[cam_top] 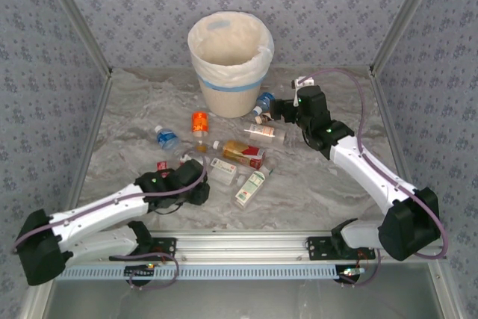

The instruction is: Put the plastic bottles in the bin

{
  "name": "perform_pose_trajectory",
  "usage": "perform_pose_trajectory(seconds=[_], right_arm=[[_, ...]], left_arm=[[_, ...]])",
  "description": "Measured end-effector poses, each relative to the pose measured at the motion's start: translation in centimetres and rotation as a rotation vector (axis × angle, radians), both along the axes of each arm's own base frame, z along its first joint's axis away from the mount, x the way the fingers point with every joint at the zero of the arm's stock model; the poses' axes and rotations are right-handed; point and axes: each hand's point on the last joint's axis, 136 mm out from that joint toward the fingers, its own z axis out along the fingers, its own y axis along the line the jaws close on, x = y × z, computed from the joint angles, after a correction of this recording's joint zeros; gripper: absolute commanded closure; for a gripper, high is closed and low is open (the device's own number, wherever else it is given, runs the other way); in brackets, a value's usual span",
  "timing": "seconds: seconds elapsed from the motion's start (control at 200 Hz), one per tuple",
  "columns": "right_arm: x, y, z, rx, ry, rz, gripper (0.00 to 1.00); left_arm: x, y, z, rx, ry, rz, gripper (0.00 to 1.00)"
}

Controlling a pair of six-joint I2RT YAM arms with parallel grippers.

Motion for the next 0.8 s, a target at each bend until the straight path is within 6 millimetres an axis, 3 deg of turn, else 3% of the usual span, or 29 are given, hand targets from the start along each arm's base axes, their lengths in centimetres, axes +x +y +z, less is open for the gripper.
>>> perform_pose_trajectory(seconds=[0.23,0.585,0.805], right_arm=[[0.0,0.0,0.0,0.03,0.004,-0.015,0.01],[0.6,0.5,0.5,0.174,-0.027,-0.056,0.0],[0.1,0.6,1.0,0.212,-0.032,-0.053,0.0]], left_arm=[[3.9,-1.2,7.3,-0.124,-0.158,0.025,0.7],[14.9,-4.3,19.9,-0.29,-0.511,0.099,0.7],[21.9,-4.1,28.6,-0.387,-0.728,0.15,0.68]])
